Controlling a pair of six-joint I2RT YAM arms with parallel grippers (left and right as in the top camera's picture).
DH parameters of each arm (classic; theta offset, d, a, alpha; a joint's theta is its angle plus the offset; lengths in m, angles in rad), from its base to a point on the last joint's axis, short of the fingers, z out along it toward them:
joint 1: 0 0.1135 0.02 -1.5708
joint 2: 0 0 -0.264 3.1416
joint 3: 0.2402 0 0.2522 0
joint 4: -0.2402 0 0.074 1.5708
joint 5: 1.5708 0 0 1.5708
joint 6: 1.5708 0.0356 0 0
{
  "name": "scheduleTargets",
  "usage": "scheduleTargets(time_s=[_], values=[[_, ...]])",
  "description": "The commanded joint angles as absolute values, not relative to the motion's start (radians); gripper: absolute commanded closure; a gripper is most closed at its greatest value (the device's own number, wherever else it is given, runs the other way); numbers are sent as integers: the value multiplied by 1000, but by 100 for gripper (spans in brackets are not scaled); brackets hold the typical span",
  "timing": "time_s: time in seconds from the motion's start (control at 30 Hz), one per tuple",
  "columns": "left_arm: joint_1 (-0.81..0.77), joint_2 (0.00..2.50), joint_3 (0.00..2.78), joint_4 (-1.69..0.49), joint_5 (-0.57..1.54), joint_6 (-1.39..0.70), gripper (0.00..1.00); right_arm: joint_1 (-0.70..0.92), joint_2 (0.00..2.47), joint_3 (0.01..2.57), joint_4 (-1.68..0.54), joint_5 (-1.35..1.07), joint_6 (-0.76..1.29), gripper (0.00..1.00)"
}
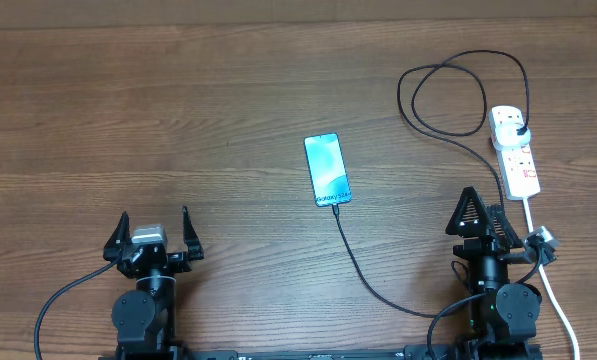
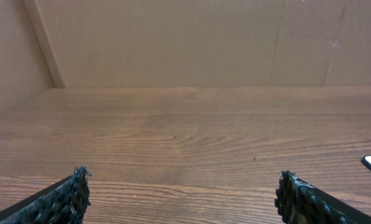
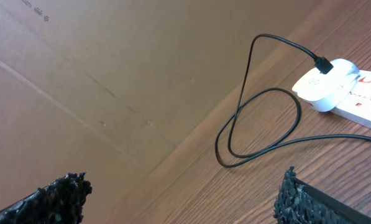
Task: Plug charger to phone and switch on socket
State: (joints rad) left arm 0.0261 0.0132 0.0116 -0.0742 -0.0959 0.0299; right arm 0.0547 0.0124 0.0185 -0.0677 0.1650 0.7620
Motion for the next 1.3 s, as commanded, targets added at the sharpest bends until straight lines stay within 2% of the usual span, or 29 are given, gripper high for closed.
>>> scheduleTargets(time_s=[0.0,0.53,0.63,0.87,0.97,1.27], values=[[19,4,5,-70,-84,49,0,56,12,8,-65,179,752,0],[19,4,5,-70,-84,49,0,56,12,8,-65,199,741,0],[19,4,5,-70,-84,49,1,44,12,8,-65,204,599,0],[19,4,5,-70,-84,49,0,37,12,7,-87,0,-1,0],[19,4,5,-70,-84,49,1,32,2,7,-85,6,-61,0],[19,4,5,-70,-84,49,0,20,3,7,-84,5,-51,0]])
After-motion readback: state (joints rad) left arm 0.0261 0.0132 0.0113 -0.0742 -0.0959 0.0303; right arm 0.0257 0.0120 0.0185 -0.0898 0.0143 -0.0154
